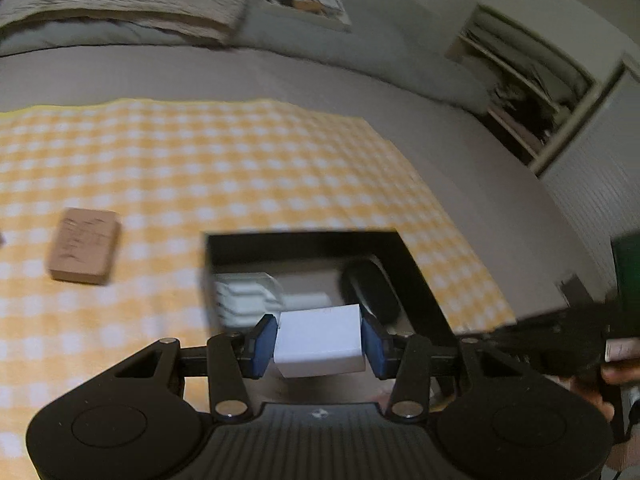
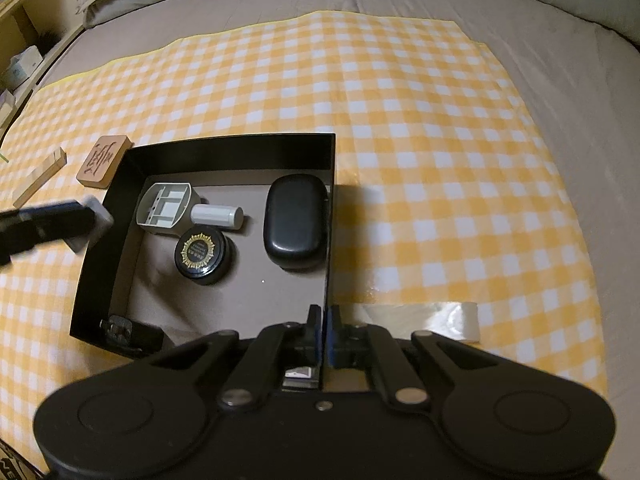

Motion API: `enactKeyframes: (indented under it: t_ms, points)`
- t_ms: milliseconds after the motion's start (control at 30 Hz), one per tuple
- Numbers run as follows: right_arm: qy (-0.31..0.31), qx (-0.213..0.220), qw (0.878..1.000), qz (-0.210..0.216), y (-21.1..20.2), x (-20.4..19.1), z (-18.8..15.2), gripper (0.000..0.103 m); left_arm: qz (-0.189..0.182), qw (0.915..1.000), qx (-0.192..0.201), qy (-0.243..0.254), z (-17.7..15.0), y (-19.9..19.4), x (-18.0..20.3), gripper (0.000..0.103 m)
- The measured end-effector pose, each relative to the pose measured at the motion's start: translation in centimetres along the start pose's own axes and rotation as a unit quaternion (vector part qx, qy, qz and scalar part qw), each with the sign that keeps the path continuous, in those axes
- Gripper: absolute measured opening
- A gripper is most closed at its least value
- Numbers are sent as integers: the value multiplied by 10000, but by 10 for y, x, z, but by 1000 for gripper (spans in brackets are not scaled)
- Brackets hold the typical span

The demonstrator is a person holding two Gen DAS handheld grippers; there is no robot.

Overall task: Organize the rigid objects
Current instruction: 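Carry the white charger with the left tool into the box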

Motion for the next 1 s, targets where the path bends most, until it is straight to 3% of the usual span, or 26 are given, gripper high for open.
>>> enactKeyframes:
  t_ms: [133,300,467,633,767,900,1000]
  points:
    - [4,16,10000,24,-1,0,0,3,-5,9993,-347,151,-17,23,19,48]
    - [-51,27,10000,1,-3,-1,-1,3,331,9961,-586,567,-29,43,32,48]
    - [-76,35,10000,16,-4,-1,-1,3,690,9955,-427,497,-28,40,21,48]
    - [-80,32,10000,21,-4,-1,-1,3,972,9918,-386,736,-26,34,12,48]
    - [-75,30,10000,14,-4,-1,-1,3,1008,9910,-446,763,-28,30,8,49]
    - [-76,32,10000,30,-3,-2,-1,3,1037,9907,-455,755,-29,29,7,61]
    - [-81,31,10000,17,-3,-2,-1,3,990,9915,-456,709,-29,27,8,62]
Point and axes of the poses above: each gripper's, at about its wrist camera, not at the fingertips, and y roughly the way its jaws point, x to its right, z to its top, the point moved 6 cm from there along y, roughly the way its jaws point, and after that the axes turned 3 degrees about -y, right-handed, at the moved point
